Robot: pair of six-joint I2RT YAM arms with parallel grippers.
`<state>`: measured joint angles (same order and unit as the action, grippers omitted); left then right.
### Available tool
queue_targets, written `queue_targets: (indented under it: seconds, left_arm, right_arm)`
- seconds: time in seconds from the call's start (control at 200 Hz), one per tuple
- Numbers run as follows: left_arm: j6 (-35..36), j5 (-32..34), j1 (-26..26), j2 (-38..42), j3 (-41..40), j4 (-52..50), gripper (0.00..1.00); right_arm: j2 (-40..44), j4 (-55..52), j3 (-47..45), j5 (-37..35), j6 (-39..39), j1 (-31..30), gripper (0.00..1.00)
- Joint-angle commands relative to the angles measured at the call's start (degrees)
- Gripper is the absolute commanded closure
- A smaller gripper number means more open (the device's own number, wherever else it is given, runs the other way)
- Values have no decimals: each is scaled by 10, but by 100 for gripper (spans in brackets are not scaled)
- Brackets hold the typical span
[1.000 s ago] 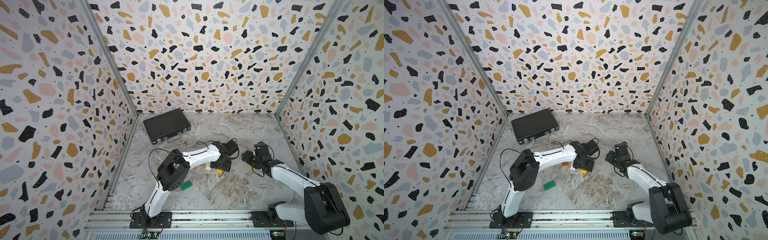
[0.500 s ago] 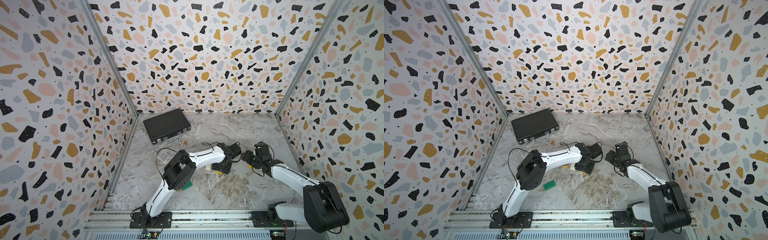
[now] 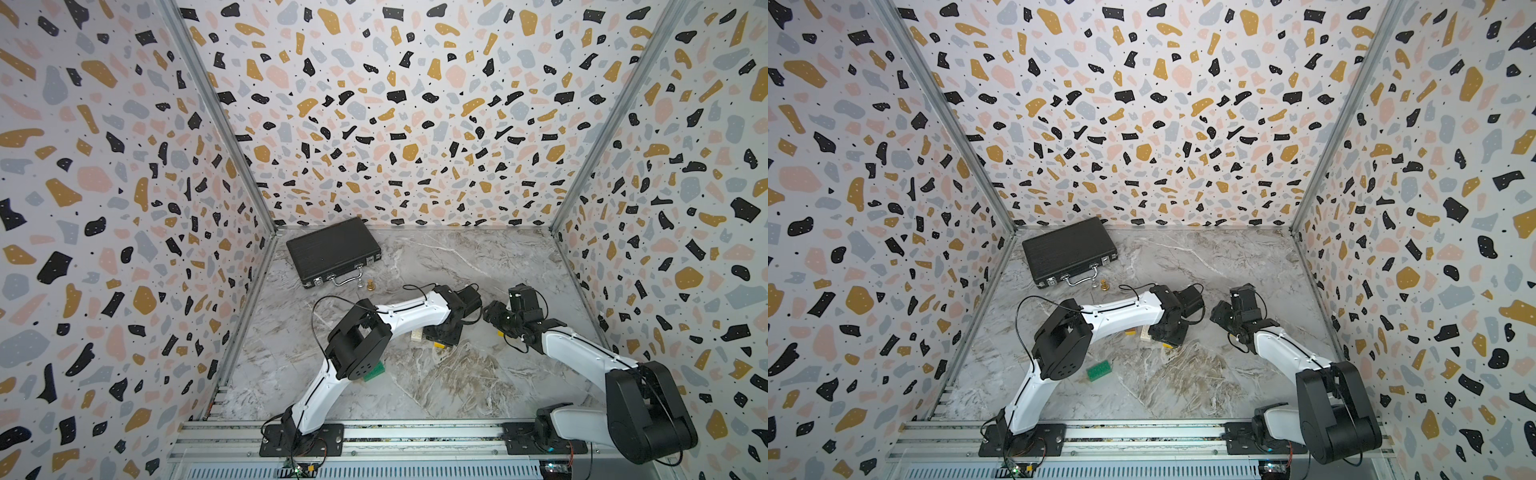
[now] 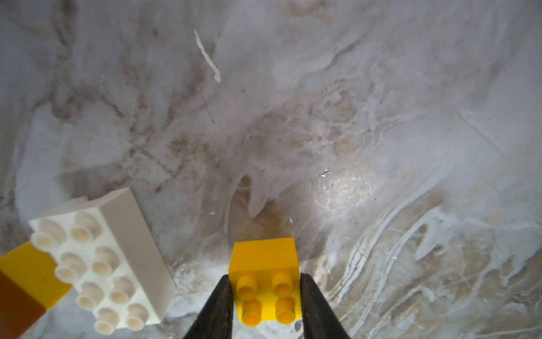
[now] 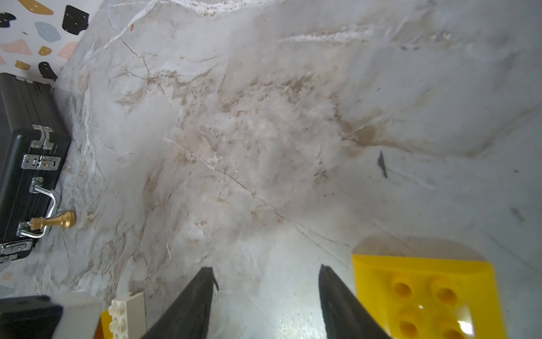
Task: Assemble an ice cream with lego
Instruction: Pick up the lego brick from the center of the board, then assemble the lego brick with the lego brick.
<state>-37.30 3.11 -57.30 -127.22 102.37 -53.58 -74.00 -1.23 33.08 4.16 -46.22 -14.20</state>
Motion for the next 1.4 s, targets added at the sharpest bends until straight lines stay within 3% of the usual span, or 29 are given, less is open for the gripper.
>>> queue_targets:
  seconds: [0.0, 0.11, 0.35, 0.466, 0.756, 0.921, 1.397]
  left_arm:
    - [3, 3, -2, -13, 10, -10, 66]
    - [10, 7, -2, -10, 14, -16, 73]
    - [49, 0, 12, 39, 8, -17, 75]
    - [59, -9, 35, 76, -4, -30, 75]
    - [71, 45, 102, 152, -36, -79, 75]
    - [55, 18, 144, 182, -94, -54, 76]
    - [22, -21, 163, 169, -147, -10, 78]
  right_arm:
    - [-2, 3, 20, 2, 0, 2, 41]
    - [-2, 4, 20, 4, 1, 2, 41]
    - [-7, 20, 19, 24, 6, 2, 41]
    - [-8, 40, 14, 43, 10, 2, 41]
    - [-42, 78, 21, 103, 16, 1, 45]
    - [-55, 79, 29, 117, 22, -4, 45]
    - [-77, 55, 55, 120, 40, -21, 44]
